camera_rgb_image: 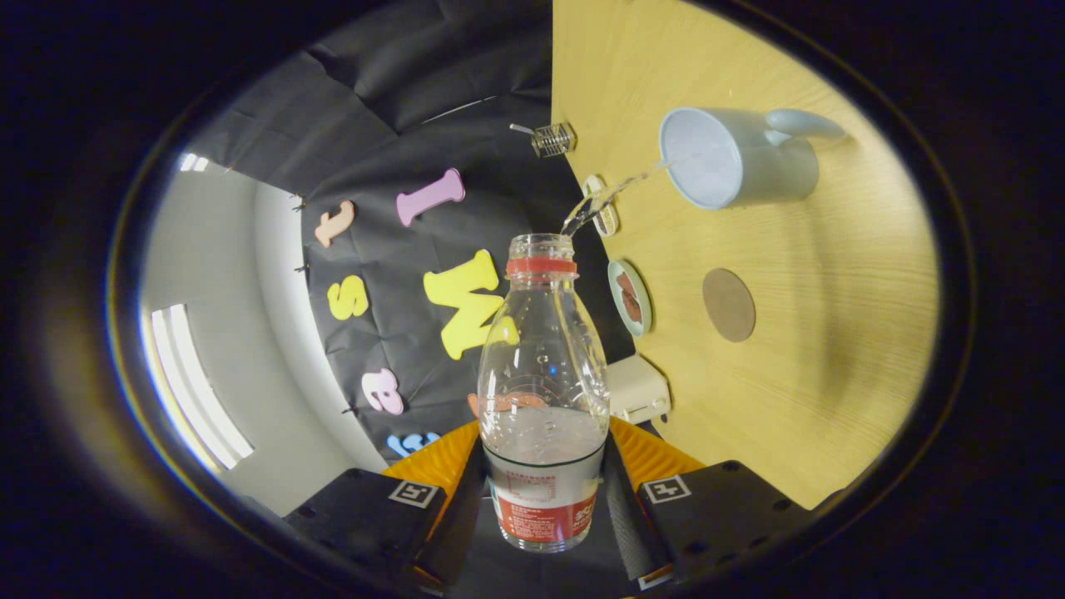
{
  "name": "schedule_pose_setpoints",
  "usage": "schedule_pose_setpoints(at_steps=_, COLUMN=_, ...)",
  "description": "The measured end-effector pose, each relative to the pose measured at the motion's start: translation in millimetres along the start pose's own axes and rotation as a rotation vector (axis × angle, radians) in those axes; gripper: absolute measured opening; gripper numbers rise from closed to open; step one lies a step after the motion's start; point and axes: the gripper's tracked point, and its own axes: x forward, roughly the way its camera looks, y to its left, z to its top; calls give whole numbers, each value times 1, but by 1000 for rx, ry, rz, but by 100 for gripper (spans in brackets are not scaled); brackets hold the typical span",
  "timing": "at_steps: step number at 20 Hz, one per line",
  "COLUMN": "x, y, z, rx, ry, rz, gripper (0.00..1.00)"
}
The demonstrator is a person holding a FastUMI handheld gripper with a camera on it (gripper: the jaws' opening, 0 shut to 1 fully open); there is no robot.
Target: Take the bottle from table, then pour the juice into the cup, finally place the bottle on the coaster
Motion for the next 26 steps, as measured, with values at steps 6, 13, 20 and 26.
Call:
schedule_pose_setpoints(at_steps=6, x=-1, y=7, z=6, rx=46, ry=-3, rz=-1, gripper=74)
schedule_pose_setpoints(at_steps=13, x=4, y=17, z=4, rx=112, ry=14, rz=4, gripper=74)
schedule_pose_setpoints(at_steps=20, x=9, y=31, z=3, rx=204, ry=22, rz=28, gripper=74)
schedule_pose_setpoints(at_steps=26, x=6, y=45, z=0, rx=257, ry=32, rz=49, gripper=74)
